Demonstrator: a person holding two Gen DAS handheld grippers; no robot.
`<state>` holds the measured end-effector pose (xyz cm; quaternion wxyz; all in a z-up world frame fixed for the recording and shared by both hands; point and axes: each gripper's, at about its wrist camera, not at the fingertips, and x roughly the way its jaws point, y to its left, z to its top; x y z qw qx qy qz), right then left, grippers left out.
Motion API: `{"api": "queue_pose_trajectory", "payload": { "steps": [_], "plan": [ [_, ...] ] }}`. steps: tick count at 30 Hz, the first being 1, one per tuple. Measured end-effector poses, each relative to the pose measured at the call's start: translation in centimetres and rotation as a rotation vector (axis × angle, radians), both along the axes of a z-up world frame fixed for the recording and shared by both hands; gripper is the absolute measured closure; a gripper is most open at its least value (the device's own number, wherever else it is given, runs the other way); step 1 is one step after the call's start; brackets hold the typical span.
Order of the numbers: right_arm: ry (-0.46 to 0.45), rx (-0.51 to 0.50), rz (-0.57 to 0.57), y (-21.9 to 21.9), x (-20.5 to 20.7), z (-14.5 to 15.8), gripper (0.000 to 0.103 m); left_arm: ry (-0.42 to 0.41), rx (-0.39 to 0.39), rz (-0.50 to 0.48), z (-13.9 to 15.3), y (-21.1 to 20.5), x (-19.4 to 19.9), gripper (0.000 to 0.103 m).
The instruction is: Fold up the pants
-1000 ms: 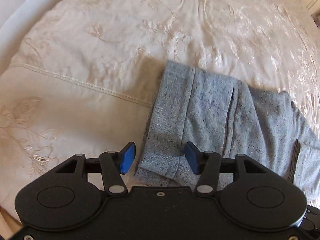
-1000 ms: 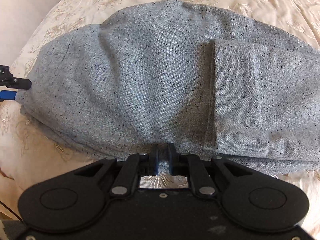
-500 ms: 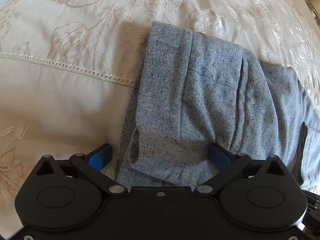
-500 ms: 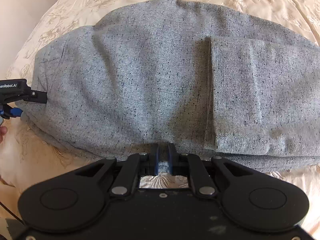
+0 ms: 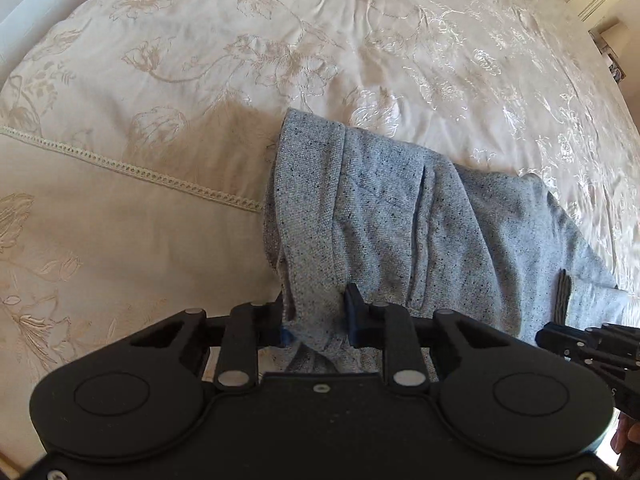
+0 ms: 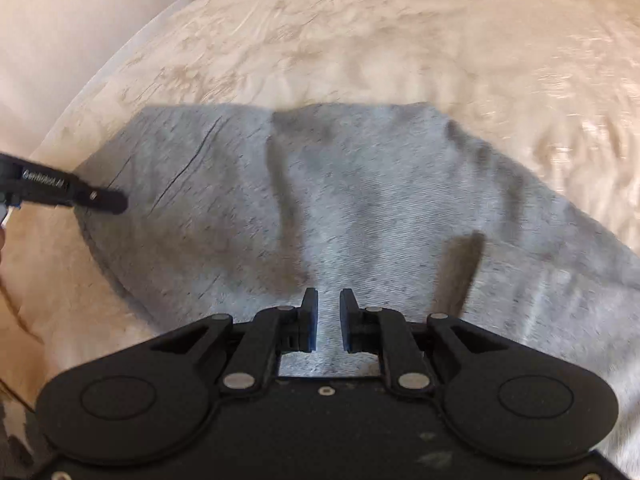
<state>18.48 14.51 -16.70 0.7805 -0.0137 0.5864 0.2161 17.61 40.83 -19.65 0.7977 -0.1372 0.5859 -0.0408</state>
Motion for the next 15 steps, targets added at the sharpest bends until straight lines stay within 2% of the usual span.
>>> {"api": "queue_pose_trajectory", "payload": {
  "steps": [1,3,5,8,11,14,15],
  "plan": [
    [-0.001,0.009,0.03,0.0,0.4,0.1,0.089,0.005,0.002,0.001,0.1,0.2,0.1,0.071],
    [-0.053,0.004,0.012,-0.5,1.1,0.9,0.089,0.003,0.0,0.003,0.1,0.2,0.4,0.072],
    [-0.098,-0.023,-0.066,-1.8,2.4,1.6,0.09,-0.01,-0.002,0.0,0.1,0.1,0.4,0.072],
    [-0.165,-0.125,-0.2,-3.8,5.2,1.5,0.088,-0.018,-0.001,0.013,0.1,0.1,0.0,0.072],
    [-0.15,-0.167,-0.248,-4.9,8.2,-0.9,0.088,-0.032,0.012,0.021,0.3,-0.2,-0.3,0.072],
    [-0.053,-0.204,-0.239,-5.0,10.0,-4.5,0.089,-0.043,0.036,0.012,0.5,-0.7,-0.3,0.072],
    [-0.077,-0.208,-0.243,-4.9,9.6,-4.5,0.089,-0.047,0.041,0.01,0.6,-0.8,-0.3,0.072]
  ]
}}
